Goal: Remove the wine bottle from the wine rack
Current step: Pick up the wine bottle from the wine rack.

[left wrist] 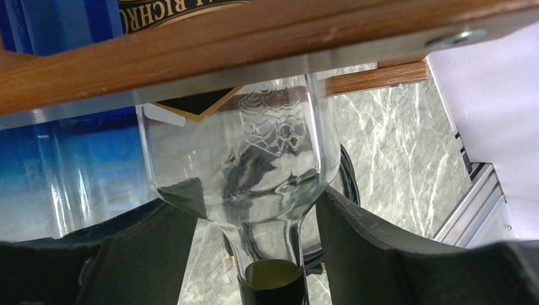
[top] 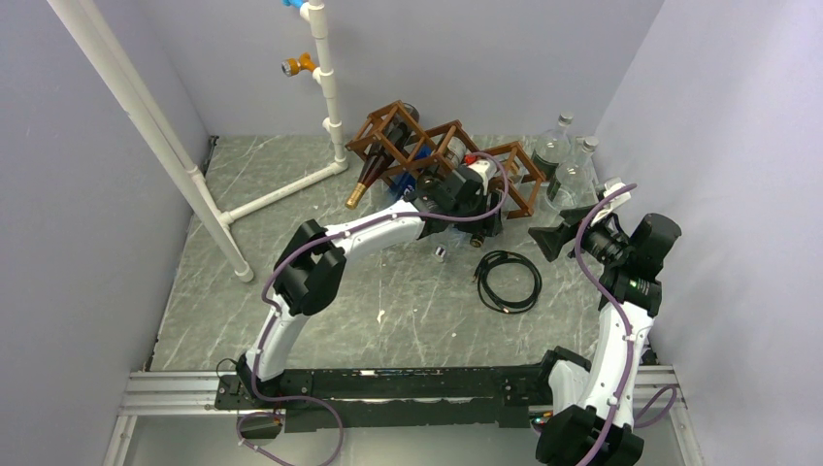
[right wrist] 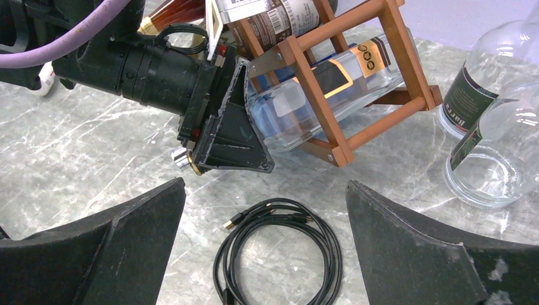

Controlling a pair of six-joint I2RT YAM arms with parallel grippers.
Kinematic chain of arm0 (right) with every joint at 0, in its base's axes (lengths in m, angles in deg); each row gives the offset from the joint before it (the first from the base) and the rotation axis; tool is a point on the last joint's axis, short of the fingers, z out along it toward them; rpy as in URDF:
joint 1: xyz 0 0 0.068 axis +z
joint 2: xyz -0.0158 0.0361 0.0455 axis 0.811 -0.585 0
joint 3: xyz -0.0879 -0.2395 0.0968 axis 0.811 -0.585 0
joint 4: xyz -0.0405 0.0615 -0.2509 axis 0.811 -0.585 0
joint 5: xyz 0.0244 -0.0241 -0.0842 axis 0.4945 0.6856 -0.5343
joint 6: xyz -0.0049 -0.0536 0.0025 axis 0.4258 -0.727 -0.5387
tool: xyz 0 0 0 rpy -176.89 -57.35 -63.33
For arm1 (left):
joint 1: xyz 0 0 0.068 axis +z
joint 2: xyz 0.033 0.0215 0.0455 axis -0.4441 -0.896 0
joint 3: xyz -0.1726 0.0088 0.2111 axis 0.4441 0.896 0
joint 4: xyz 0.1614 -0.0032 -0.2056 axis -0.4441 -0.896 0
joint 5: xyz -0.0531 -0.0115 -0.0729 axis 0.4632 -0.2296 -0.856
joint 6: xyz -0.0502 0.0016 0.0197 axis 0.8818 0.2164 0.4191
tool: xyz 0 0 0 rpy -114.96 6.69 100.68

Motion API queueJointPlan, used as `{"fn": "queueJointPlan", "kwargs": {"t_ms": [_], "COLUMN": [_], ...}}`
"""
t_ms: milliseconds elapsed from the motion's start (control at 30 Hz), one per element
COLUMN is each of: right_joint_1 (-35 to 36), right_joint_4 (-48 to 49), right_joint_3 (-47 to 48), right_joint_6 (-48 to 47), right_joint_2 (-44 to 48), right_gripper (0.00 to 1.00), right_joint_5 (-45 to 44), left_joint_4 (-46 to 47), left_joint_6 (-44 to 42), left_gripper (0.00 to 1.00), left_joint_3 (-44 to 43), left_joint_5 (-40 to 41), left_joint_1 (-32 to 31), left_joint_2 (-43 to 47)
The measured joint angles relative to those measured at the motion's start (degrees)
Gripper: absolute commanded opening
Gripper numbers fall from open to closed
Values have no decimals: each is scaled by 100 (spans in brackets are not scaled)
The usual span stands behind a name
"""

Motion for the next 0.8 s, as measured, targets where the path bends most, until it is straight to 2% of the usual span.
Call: {"fn": "queueJointPlan", "kwargs": {"t_ms": [600, 733, 800], "right_joint_1": [2, 2, 2], "right_joint_4": [0, 0, 0], "right_joint_3": [0, 0, 0], "right_joint_6": [-7, -17, -20], "right_joint_2": [4, 4, 4], "right_gripper": [100, 100, 100], "right_joint_5": [-28, -35, -39], "left_joint_4": [35, 42, 48], "left_joint_6": [190, 210, 223], "left_gripper": [64, 57, 50], "left_joint_3": [-35, -44, -46], "left_joint_5": [-90, -101, -111], "left_joint_1": [9, 13, 11], "left_joint_2": [-98, -105, -107]}}
